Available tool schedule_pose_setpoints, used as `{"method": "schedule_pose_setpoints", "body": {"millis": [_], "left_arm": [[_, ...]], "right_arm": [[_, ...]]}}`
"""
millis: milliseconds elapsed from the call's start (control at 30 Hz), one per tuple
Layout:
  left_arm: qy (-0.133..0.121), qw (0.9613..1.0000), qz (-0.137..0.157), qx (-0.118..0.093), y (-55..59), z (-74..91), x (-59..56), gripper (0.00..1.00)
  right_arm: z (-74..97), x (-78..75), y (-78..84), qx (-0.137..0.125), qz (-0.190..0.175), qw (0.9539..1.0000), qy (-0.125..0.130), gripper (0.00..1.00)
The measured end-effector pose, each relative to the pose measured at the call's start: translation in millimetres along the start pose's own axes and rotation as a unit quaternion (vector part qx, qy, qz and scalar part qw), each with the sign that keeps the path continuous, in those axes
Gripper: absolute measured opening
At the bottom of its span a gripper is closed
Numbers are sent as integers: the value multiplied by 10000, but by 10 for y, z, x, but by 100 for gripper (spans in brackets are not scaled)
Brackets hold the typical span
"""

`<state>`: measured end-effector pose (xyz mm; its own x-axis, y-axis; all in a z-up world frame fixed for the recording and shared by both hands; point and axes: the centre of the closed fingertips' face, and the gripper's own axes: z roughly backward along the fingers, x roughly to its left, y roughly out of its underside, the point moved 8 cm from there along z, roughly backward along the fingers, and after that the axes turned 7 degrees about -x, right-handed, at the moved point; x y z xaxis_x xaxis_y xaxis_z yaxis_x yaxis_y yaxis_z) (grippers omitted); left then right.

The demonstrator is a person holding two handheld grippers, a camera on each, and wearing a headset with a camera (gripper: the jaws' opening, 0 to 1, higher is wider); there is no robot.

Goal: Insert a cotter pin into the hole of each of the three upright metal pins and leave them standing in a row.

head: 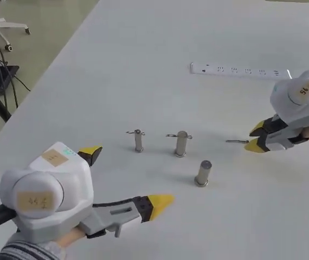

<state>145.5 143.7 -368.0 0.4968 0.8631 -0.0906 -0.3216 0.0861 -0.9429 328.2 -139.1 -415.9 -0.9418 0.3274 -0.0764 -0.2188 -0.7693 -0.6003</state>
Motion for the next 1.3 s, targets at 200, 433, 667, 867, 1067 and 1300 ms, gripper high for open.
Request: {"method": "schedule_pose_setpoints", "body": {"millis": [200, 433, 667, 867, 1067, 1300], "left_arm": [[17, 10000, -22, 31, 8, 9, -8, 96], [11, 10000, -39, 56, 13, 9, 0, 95], [16, 9999, -74, 101, 18, 11, -2, 94], [49, 9999, -63, 125, 8, 15, -6, 92], [95, 9998, -100, 141, -11, 14, -28, 89], [173, 9997, -88, 175, -34, 8, -62, 84]], "right_arm": [[-50, -40, -17, 23, -5, 10000, -29, 14], [-84, -36, -38, 81, 54, 9998, -161, 7], [-96, -34, -60, 199, 156, 9993, -260, 2], [-103, -48, -68, 301, 213, 9991, -206, 0], [-85, -29, -66, 317, 465, 9982, -213, 0], [44, 1, -136, -11, 702, 9975, 70, 0]]}}
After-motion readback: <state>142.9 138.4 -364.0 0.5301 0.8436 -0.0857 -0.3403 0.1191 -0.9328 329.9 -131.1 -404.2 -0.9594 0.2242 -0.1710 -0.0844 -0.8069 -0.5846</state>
